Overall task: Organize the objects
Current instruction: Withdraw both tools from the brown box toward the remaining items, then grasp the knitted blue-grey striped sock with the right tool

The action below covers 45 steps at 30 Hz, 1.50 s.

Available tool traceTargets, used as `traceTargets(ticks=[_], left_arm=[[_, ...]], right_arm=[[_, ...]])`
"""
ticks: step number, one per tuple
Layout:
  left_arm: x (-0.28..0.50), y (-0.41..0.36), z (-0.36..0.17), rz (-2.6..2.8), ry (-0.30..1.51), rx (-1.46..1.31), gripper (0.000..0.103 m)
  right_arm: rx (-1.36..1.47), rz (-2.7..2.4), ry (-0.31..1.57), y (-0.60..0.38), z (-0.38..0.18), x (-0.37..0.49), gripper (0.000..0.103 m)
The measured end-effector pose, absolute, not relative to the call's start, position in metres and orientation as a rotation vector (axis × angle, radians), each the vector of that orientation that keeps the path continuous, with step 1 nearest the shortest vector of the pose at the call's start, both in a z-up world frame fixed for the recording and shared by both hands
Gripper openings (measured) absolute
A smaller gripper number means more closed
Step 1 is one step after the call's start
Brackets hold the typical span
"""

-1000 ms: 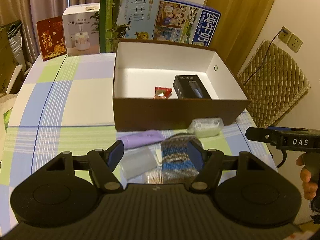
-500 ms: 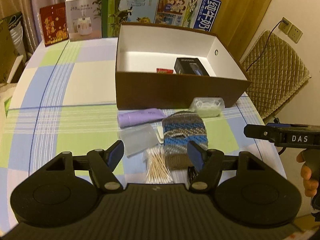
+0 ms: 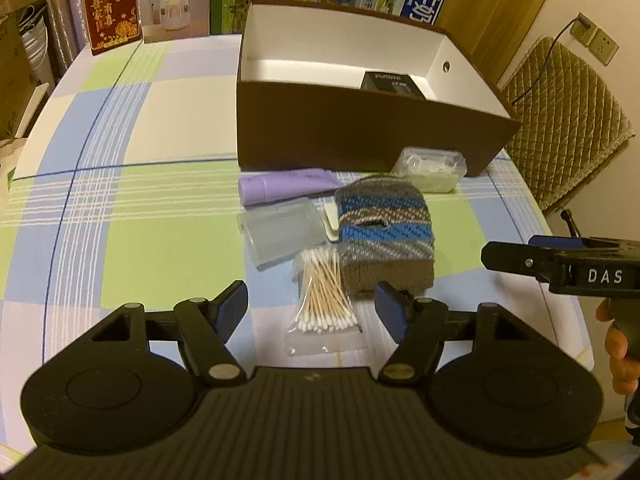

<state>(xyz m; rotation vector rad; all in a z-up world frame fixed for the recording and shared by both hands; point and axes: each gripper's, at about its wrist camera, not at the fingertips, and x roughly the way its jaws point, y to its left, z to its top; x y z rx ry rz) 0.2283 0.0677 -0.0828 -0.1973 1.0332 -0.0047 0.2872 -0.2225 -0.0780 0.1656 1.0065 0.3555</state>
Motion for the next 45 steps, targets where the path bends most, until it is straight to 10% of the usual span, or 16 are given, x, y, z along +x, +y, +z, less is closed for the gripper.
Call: traceTargets(ticks=[33, 38, 45], left_arm=[[0.261, 0.080, -0.131, 0.079, 1.102, -0.196, 0.065], [0.262, 0.079, -0.132, 0.077, 1.105, -0.202, 0.065], [0.260, 0.074, -0.134, 0.053, 1.106, -0.205, 0.065]], right_arm=[[0.217, 0.399, 0.994, -0.193, -0.143, 0.345, 0.049], [0.228, 0.465, 0.975, -0.190, -0.143, 0.346, 0.013], [0.233, 0.505, 0.903, -0.195, -0.124, 0.338, 0.008]])
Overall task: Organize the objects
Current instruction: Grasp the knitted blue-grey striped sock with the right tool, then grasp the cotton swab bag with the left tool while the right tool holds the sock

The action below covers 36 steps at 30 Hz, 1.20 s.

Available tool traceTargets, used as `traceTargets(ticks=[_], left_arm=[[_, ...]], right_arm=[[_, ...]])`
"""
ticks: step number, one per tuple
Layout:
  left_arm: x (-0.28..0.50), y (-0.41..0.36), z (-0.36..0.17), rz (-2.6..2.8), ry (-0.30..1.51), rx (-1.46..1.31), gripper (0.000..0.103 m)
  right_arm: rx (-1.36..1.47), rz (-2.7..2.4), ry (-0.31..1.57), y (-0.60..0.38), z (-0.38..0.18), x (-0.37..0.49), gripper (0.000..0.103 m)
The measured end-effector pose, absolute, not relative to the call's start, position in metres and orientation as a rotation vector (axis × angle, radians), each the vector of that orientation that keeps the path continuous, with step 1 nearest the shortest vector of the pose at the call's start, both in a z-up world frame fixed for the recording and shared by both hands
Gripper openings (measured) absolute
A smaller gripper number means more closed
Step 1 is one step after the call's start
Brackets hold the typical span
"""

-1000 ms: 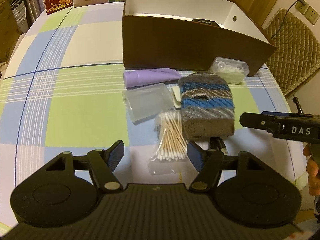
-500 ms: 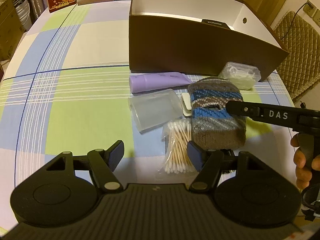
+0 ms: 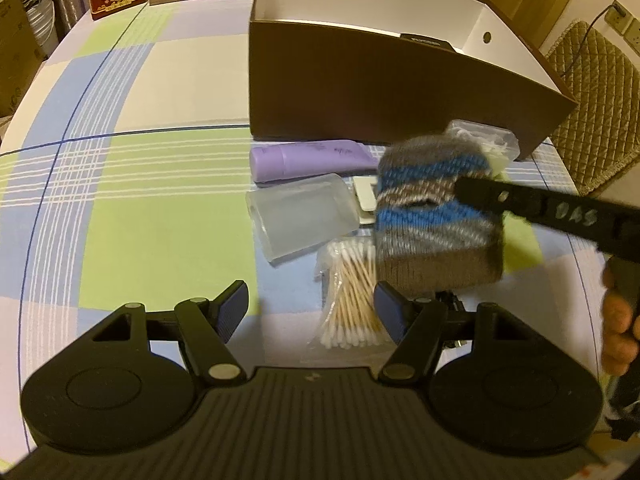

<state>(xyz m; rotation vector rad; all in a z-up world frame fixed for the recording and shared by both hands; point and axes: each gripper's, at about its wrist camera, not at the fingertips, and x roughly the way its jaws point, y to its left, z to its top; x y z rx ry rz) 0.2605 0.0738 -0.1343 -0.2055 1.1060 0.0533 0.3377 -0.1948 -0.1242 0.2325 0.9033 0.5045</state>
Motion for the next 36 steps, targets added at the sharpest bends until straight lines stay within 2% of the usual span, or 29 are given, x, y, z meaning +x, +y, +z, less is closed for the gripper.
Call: traceTargets(ticks=[12, 18, 26, 31, 36], left_arm=[[0.270, 0.056, -0.150, 0.017, 1.121, -0.206, 0.064], [0.281, 0.043, -0.162, 0.039, 1.140, -0.173, 0.047], [0.285, 0.034, -0.170, 0.068, 1.145, -0.155, 0.037], [0.280, 0.031, -0.168, 0.096, 1.133, -0.164, 0.022], [0.270, 0.027, -0.158, 0.108, 1.104, -0.165, 0.019]], right_arm=[[0.251, 0.434, 0.835, -0.244, -0.085, 0.318, 0.008], [0.252, 0.354, 0.851, -0.275, -0.086, 0.314, 0.008], [0.256, 0.324, 0.868, -0.301, -0.088, 0.309, 0.008], [0.253, 0.343, 0.872, -0.308, -0.088, 0.309, 0.008], [0.233, 0.377, 0.866, -0.311, -0.085, 0.310, 0.008]])
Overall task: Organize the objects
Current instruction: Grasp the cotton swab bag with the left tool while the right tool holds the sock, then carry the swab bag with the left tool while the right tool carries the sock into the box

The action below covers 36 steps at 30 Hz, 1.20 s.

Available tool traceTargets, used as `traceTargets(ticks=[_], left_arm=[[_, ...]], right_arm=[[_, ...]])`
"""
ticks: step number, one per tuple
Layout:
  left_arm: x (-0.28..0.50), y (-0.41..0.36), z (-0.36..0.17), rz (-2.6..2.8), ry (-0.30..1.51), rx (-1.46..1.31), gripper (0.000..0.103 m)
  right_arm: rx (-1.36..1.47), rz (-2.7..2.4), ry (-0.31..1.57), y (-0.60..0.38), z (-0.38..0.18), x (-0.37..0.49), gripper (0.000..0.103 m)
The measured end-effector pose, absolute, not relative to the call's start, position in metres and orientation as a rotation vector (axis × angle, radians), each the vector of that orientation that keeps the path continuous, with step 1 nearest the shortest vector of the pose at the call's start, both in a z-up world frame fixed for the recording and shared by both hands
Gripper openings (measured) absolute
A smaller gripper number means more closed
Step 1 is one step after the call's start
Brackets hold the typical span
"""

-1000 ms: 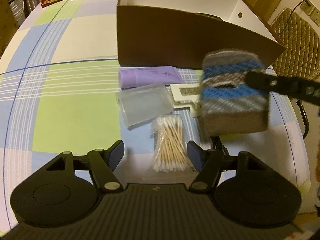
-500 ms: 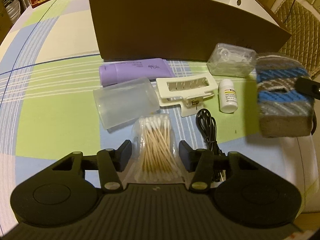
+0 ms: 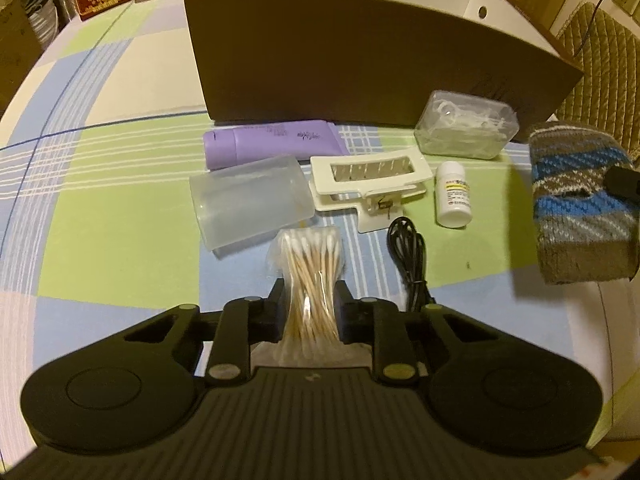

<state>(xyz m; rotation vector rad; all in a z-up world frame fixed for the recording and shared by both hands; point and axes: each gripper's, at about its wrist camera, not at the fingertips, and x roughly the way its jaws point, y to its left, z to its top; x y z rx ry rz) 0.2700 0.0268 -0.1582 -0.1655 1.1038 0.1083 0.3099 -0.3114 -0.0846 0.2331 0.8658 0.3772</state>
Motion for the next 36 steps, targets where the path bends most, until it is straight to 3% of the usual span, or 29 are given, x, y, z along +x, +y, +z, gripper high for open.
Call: traceTargets(ticks=[15, 28, 36], left_arm=[[0.257, 0.016, -0.076, 0.129, 0.946, -0.189, 0.018], [0.325, 0.024, -0.020, 0.082, 0.810, -0.136, 0.018], [0.375, 0.041, -0.017, 0.078, 0.809, -0.140, 0.018]], right_arm=[[0.122, 0.491, 0.761, -0.322, -0.037, 0.315, 0.008], [-0.053, 0.445, 0.626, -0.309, 0.008, 0.376, 0.008], [-0.227, 0.374, 0.651, -0.278, -0.008, 0.434, 0.008]])
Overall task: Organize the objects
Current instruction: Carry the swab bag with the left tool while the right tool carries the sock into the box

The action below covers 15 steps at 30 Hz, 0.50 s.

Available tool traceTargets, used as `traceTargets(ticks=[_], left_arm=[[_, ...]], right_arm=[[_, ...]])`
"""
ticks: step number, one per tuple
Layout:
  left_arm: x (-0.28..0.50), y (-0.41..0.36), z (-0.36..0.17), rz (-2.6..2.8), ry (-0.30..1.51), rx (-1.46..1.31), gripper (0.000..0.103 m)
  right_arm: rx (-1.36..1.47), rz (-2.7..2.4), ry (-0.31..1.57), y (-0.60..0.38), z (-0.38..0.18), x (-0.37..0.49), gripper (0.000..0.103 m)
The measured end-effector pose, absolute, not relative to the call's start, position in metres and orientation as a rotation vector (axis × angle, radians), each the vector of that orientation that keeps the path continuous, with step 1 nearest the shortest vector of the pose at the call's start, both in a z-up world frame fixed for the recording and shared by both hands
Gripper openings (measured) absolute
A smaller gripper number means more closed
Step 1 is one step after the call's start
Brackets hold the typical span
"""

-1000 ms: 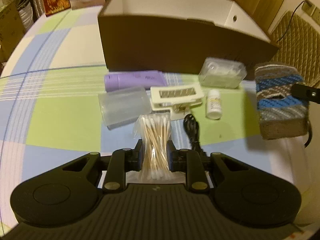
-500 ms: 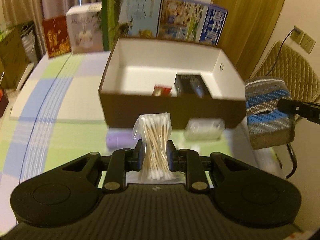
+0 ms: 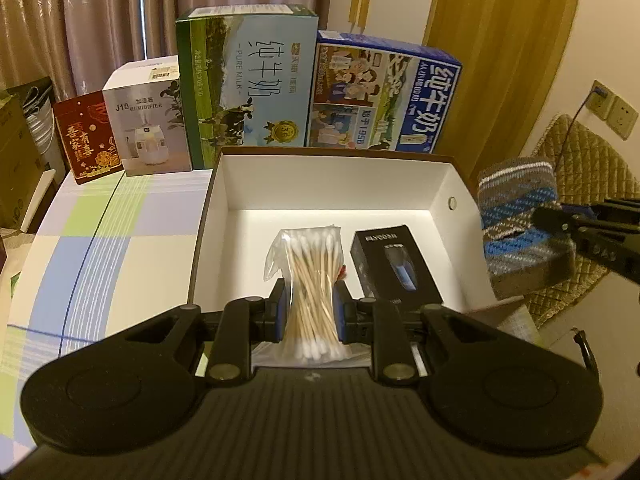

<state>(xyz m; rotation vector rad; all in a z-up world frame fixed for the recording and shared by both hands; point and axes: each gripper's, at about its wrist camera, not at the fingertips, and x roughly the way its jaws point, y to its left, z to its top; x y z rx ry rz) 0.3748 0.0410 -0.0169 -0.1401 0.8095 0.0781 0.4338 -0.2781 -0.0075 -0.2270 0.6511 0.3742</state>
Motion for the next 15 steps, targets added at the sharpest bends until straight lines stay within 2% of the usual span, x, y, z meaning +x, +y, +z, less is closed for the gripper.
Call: traceTargets(ticks=[13, 15], left_arm=[[0.431, 0.066, -0.046, 0.070, 0.882, -0.146, 0.018], [0.439, 0.068, -0.052, 0.066, 0.896, -0.144, 0.019]], right_arm=[[-0.388, 0.303, 0.804, -0.237, -0.075, 0.502, 0.009], [-0.409, 0.303, 0.806, -0.232, -0.084, 0.509, 0.014]])
